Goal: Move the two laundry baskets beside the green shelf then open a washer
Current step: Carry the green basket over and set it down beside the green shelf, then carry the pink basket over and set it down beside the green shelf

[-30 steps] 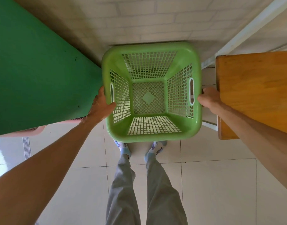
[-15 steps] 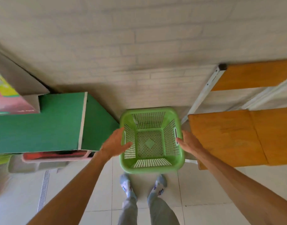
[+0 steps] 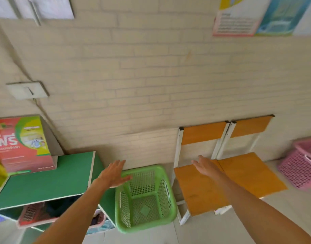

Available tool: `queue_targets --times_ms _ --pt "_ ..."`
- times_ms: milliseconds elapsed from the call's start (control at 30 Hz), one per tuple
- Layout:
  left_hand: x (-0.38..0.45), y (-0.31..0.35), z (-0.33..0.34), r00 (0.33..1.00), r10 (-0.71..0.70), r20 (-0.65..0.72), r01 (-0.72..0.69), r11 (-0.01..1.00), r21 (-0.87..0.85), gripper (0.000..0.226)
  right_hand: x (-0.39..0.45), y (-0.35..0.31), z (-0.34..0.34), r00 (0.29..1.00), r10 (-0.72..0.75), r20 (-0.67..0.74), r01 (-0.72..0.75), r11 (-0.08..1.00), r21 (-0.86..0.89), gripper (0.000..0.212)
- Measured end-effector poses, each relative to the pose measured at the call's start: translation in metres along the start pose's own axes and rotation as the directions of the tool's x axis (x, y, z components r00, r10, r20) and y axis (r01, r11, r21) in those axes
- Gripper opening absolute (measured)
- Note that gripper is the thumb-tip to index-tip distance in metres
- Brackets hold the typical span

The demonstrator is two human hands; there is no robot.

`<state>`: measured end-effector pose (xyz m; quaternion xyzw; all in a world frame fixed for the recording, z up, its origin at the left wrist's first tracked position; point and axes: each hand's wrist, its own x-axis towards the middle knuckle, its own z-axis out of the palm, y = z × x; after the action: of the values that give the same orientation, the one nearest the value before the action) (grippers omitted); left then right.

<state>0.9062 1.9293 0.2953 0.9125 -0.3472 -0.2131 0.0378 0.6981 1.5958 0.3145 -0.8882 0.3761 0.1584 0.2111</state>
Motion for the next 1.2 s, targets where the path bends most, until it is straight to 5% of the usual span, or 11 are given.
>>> queue_targets --times_ms 200,700,1200 --pt "-0.056 0.064 -0.02 0.989 0.137 -0.051 -0.132 0.987 0.088 0.095 -0.102 0.05 -0.037 0.987 0.019 -0.157 -0.015 1.0 0.025 0.064" --pt "-0.124 0.285 -0.032 0.937 0.349 -0.025 -0.335 0.916 0.222 0.09 -0.291 0.291 -0.076 0.916 0.312 -0.252 -0.265 0.943 0.202 0.057" --pt "-0.113 0.721 0.076 0.782 0.622 0.047 -0.618 0.762 0.191 0.085 -0.392 0.638 -0.143 0.779 0.563 -0.276 -0.537 0.826 0.17 0.072"
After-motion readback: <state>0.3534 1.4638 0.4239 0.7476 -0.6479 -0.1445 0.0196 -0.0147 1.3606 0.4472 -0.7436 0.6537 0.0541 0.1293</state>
